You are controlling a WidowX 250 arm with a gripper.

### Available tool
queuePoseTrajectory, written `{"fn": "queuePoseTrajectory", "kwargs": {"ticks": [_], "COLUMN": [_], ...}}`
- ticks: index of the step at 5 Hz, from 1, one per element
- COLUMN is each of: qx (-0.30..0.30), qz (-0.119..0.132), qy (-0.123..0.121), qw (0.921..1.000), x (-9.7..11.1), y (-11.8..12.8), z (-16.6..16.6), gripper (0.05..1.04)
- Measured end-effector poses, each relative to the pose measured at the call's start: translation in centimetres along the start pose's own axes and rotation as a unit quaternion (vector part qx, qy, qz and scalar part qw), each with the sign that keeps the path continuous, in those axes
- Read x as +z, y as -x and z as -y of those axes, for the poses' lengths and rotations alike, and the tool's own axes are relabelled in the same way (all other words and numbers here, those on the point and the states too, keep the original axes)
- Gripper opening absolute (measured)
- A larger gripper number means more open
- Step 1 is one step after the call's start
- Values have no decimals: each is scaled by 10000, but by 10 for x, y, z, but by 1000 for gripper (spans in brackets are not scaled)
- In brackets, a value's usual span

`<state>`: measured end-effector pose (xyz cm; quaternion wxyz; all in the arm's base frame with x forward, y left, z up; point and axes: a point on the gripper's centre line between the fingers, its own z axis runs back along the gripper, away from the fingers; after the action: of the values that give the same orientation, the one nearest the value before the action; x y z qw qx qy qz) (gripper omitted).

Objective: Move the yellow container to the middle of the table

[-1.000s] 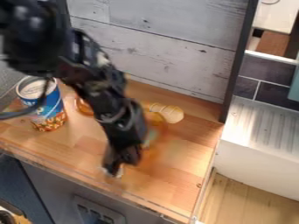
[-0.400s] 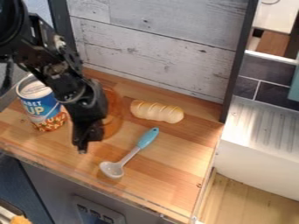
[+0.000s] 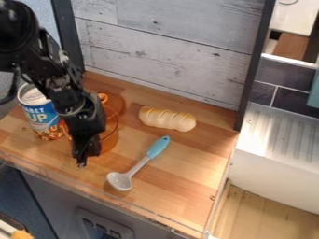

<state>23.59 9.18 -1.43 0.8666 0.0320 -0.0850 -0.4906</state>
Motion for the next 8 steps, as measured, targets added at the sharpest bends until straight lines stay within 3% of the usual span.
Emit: {"fn": "queuePoseTrajectory", "kwargs": {"ticks": [2, 3, 5, 6, 8], "qx": [-13, 61, -96, -18, 27], "qz": [-145, -67, -55, -74, 232], "qy": [109, 256, -114, -345, -756], "qw": [9998, 9996, 9999, 9994, 9969], "x": [-8, -9, 14, 33, 74], "y": [4, 3, -2, -2, -10], "z": [-1, 7, 7, 4, -2], "gripper": [120, 317, 924, 1013, 1001]}}
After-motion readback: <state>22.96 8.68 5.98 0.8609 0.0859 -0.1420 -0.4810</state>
